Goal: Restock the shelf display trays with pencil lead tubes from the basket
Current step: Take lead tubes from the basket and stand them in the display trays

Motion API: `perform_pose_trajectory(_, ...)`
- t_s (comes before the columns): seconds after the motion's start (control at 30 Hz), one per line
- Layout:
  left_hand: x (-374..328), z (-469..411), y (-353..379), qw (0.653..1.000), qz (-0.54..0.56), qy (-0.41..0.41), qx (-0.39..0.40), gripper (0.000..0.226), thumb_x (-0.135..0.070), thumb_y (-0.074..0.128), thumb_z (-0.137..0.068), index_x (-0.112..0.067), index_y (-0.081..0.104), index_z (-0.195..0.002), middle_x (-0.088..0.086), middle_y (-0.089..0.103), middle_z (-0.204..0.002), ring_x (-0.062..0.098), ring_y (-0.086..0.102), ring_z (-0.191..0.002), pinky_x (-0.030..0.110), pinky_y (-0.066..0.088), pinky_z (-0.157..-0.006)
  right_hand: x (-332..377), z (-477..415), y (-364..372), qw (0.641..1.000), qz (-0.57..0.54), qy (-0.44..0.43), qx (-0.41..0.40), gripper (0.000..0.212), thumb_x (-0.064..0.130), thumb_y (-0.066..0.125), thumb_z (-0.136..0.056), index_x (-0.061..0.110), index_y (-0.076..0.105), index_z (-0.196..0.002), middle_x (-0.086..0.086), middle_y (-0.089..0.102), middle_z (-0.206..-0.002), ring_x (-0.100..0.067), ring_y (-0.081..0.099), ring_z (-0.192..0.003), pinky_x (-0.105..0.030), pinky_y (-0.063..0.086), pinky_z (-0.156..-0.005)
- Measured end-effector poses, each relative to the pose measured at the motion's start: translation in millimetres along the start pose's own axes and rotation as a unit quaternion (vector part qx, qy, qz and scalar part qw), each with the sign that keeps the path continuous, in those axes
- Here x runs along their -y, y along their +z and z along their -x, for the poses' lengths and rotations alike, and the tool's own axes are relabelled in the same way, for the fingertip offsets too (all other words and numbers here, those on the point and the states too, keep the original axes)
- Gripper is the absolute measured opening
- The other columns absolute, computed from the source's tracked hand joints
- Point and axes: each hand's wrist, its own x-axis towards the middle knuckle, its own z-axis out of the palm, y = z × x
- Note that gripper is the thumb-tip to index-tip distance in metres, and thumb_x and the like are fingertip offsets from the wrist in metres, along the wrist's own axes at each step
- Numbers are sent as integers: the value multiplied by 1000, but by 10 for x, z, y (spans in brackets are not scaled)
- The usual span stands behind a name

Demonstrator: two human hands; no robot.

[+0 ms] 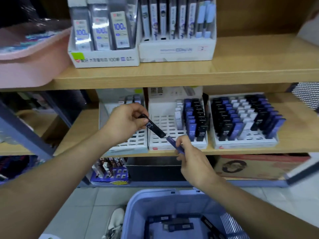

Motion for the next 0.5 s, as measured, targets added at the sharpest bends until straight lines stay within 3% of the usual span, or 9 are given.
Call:
perform_pose_trajectory(0.07,-50,-46,158,998,-45,31,-11,18,-3,67,-86,-21,64,-83,-3,66,-79,14,66,-74,27,56,-73,-105,66,-76,1000,16,17,-11,55,-8,47,-88,37,29,-114,7,62,-103,-18,63,-87,-37,53,-72)
perform_pose_trajectory(0.13,-89,-113,267,990,-118,63,-43,12,-9,67,-87,-19,68,-95,-4,69,-87,11,62,-77,21,48,-76,-208,108,-141,999,27,28,-37,47,-2,49,-93,31,43,-126,4,65,-105,-18,62,-90,-34,51,-76)
perform_pose_trajectory(0.23,-113,-258,368,966,-217,101,-95,18,-12,62,-91,-13,67,-108,6,71,-97,24,64,-86,23,43,-70,-331,151,-214,996,31,20,-77,33,7,48,-98,21,56,-127,3,59,-109,-15,55,-91,-26,45,-77)
perform_pose_trajectory(0.37,-83,-506,522,960,-239,109,-102,17,-14,60,-92,-8,64,-107,16,70,-97,33,65,-87,36,53,-72,-395,130,-262,995,13,12,-99,35,7,50,-98,18,56,-130,8,48,-109,-12,49,-89,-18,35,-76)
perform_pose_trajectory(0.5,-56,-700,632,952,-286,93,-61,14,-19,56,-94,-10,61,-103,15,68,-93,36,63,-85,38,51,-69,-381,104,-252,995,-10,0,-99,36,7,49,-99,21,55,-132,10,48,-111,-8,49,-91,-17,36,-79)
